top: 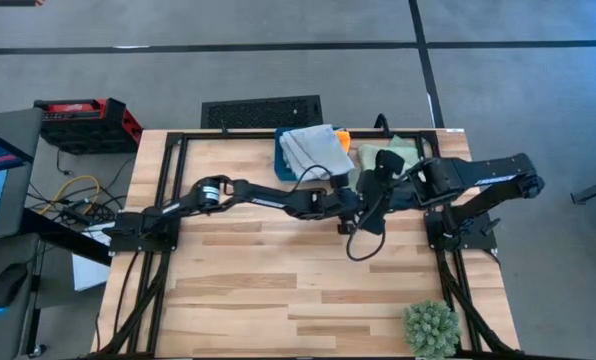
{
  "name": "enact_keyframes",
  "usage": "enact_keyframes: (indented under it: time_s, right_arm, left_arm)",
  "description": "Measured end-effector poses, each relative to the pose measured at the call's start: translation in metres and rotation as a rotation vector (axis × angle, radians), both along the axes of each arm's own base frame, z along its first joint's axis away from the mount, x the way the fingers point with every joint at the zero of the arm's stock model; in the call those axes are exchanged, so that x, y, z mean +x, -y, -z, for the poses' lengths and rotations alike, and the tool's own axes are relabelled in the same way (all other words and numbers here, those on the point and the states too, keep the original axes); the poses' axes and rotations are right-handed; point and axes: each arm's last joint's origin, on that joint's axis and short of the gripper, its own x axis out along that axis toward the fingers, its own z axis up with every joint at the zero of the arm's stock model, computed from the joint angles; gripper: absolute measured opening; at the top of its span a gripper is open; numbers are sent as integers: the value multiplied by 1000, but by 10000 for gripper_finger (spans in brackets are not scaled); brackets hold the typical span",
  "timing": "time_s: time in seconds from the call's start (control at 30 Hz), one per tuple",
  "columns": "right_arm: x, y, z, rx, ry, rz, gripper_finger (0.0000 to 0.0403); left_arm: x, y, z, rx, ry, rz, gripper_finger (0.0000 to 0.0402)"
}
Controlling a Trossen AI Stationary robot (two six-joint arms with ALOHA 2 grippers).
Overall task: Fold microfiber towels
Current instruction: Fold the green microfiber cloth
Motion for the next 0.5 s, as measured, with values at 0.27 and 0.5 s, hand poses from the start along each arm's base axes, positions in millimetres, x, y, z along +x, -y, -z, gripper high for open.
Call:
enact_keyframes:
  time_s: [0.27, 0.5]
  right_arm:
    - [0, 0, 0, -1, -2, 0, 210]
    - [0, 0, 0, -1, -3, -1, 210]
  left_arm:
    - [-3, -23, 5, -57, -16, -87, 135]
    - [-8, -36, 9, -138, -50, -80, 135]
